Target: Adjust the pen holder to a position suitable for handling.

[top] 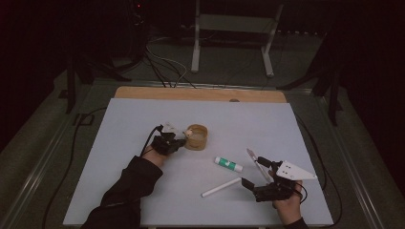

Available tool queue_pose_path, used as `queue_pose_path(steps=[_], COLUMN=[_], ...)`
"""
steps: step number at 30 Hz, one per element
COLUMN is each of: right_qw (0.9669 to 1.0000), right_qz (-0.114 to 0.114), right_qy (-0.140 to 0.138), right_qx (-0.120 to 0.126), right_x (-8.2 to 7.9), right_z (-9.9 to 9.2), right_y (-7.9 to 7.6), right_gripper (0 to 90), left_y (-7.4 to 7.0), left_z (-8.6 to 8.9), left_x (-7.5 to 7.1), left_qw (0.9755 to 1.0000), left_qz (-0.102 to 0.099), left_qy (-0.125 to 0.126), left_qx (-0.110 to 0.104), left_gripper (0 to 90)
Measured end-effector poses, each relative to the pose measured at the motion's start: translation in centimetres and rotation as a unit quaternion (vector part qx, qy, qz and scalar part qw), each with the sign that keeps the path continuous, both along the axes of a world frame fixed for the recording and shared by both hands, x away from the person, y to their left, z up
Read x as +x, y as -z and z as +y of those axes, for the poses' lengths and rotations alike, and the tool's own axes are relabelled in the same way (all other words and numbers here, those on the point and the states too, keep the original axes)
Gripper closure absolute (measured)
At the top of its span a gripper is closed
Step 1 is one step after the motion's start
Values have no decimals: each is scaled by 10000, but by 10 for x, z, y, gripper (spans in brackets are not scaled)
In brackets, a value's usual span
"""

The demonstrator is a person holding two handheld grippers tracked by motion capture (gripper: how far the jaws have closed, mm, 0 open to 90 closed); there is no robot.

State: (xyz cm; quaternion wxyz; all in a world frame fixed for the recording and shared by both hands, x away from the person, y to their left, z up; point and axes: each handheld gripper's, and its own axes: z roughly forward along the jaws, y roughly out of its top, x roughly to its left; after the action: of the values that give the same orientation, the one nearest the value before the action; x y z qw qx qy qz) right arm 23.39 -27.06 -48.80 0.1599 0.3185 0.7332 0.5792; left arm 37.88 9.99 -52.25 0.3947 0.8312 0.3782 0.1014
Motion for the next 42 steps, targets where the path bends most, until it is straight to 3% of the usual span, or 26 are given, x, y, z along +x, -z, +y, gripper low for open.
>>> queue_pose_path(steps=[5, 7, 12, 24, 28, 33, 37, 42], right_qw=[10000, 10000, 10000, 10000, 10000, 10000, 10000, 9999], right_qz=[-2, 21, 24, 56, 44, 39, 37, 51], right_qy=[4, -1, 2, -8, -12, 10, 16, 0], right_qx=[1, 3, -2, -41, -44, -36, -25, 92], right_x=[0, 0, 0, 1, 0, 0, 0, 0], right_z=[0, 0, 0, 1, 1, -1, -2, -3], right_y=[0, 1, 1, 2, 2, 1, 1, 0], right_gripper=[0, 0, 0, 0, 0, 0, 0, 0], left_y=[0, 1, 2, 3, 4, 3, 1, -8], left_z=[-5, -14, -17, -30, -28, -26, -20, -11], left_x=[0, -1, 3, 4, 4, 3, 2, -1], left_qw=[10000, 9998, 9998, 9996, 9994, 9994, 9994, 9983], left_qz=[10, -67, 16, -53, 12, -60, -81, -187], left_qy=[62, 172, 158, 244, 262, 316, 246, 269], left_qx=[-11, 15, -94, -120, -226, -130, -221, -480], left_gripper=[900, 900, 900, 900, 900, 900, 900, 900])
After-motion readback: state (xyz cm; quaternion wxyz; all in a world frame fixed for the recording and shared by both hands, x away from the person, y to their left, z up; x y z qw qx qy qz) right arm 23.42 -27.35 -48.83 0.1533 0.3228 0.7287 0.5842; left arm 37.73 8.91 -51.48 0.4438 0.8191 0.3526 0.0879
